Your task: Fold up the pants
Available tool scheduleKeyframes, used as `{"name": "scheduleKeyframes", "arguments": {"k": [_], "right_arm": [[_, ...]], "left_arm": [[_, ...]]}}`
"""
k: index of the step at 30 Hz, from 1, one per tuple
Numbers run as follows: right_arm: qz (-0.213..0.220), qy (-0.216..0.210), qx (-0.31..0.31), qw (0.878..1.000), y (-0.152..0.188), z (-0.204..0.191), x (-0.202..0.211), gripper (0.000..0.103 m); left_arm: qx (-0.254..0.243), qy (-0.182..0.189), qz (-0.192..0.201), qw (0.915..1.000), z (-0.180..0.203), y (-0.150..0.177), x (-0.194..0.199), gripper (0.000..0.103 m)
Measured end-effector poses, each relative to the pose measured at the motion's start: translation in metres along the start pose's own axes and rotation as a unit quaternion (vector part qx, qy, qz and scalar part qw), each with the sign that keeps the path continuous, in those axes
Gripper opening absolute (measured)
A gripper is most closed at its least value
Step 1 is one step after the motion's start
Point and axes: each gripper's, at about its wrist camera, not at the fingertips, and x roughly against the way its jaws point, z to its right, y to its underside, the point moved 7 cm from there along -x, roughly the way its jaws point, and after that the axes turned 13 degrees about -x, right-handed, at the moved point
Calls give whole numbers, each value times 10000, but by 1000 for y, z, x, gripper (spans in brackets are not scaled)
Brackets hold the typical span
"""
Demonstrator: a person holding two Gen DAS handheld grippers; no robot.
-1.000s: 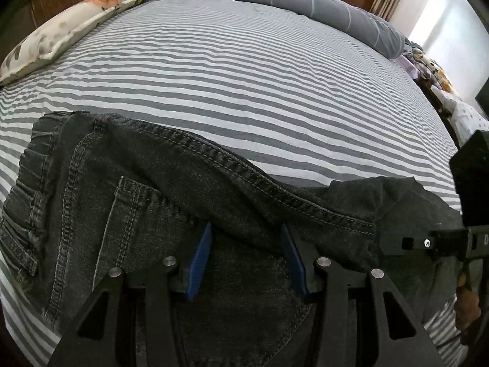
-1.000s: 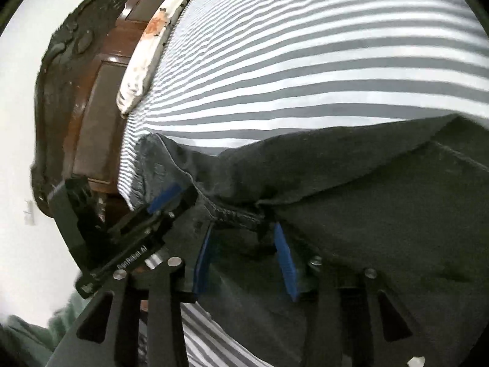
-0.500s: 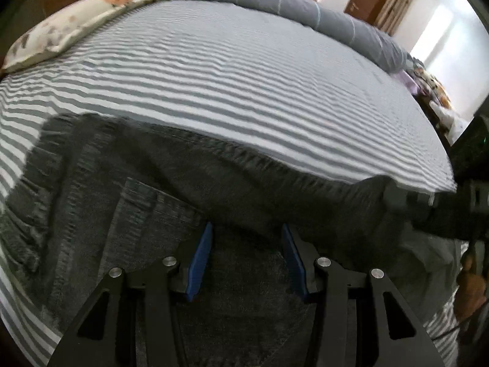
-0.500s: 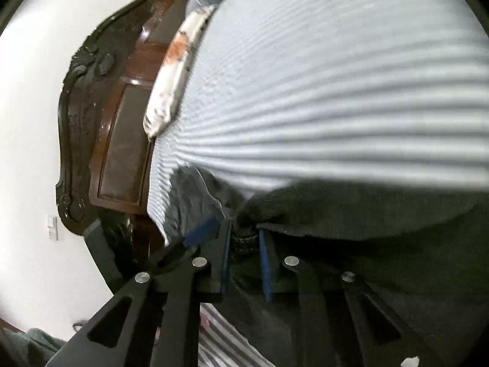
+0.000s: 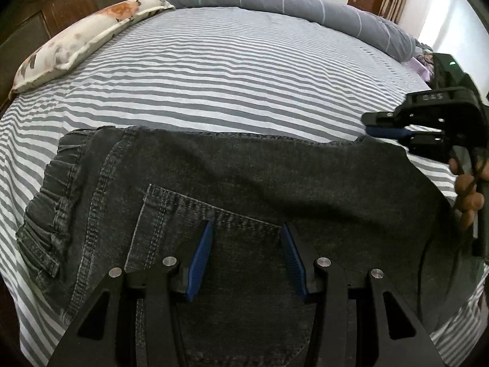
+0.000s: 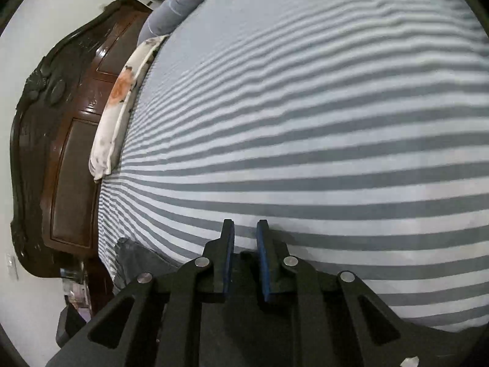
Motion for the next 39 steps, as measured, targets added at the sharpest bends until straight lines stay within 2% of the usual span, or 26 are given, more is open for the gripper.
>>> {"name": "scheduleKeyframes", "arguments": {"k": [3, 6, 9, 11, 13, 15, 18, 22, 26, 29, 31, 34, 39], "right_arm": [[150, -87, 462, 9988, 12, -23, 26, 17], [-5, -191, 793, 9967, 35, -41, 37, 17], [-216, 138, 1082, 9938, 57, -40, 30, 17], [-243, 515, 1227, 9908, 65, -32, 18, 17], [-216, 824, 1248, 9885, 65, -22, 6, 14], [-50, 1265, 1281, 9837, 59, -10, -7, 10], [5, 1454, 1206, 9820, 58, -1, -22, 7], [150, 1353, 1016, 9855, 60, -2, -18, 7], [352, 1070, 886, 9897, 68, -5, 11, 17], [549, 919, 748, 9914, 82, 4, 41, 35], [630, 936, 640, 9915, 86, 11, 54, 36], [804, 932, 273, 9920, 96, 45, 91, 36], [1295, 1206, -454, 9832, 112, 123, 174, 34]], "left_arm": [[213, 110, 109, 9997, -4, -3, 6, 48], [172, 162, 354, 9991, -1, -8, 17, 48], [-65, 178, 374, 9991, 9, -8, 20, 48], [-262, 158, 328, 9990, 15, -7, 18, 48], [-352, 249, 204, 9989, 20, -2, 14, 48], [-454, 241, -104, 9986, 23, 6, 4, 48], [-704, 81, -78, 9975, 26, 7, 2, 49], [-749, 11, -68, 9972, 28, 7, 1, 52], [-726, 25, -33, 9974, 31, 9, 2, 53], [-761, -24, -10, 9971, 31, 10, 1, 55], [-803, -69, 5, 9967, 32, 11, 2, 55], [-839, -85, 20, 9964, 32, 11, 2, 57], [-1104, -203, 20, 9937, 39, 14, 6, 58]]}}
